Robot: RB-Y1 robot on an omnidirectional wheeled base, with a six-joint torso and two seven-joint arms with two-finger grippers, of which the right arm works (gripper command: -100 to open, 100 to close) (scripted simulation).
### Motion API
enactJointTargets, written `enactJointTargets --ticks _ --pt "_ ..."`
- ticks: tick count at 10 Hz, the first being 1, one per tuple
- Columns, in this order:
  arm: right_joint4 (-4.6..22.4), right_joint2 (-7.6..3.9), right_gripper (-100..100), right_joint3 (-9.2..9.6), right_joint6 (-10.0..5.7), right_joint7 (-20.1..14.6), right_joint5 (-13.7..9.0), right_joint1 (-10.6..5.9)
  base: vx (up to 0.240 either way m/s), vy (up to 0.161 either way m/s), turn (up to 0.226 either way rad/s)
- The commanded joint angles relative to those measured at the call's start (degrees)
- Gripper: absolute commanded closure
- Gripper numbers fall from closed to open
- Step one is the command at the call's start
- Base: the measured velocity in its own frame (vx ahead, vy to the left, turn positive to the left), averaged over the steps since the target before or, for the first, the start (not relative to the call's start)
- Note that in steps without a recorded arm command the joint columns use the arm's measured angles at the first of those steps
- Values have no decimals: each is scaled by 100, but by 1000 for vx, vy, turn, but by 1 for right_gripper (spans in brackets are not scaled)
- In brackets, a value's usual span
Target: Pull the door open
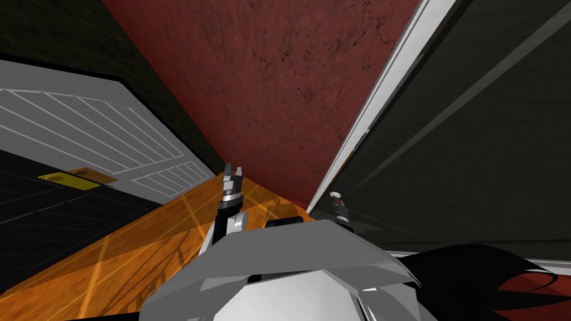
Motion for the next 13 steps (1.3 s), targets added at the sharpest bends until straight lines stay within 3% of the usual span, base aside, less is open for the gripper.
enactJointTargets --ticks 1,13 --pt "13 21 100 82 -12 -286 -34 -1 -31 2 -4" --pt "-75 -31 100 358 -14 -1882 -246 39 -24 0 1"
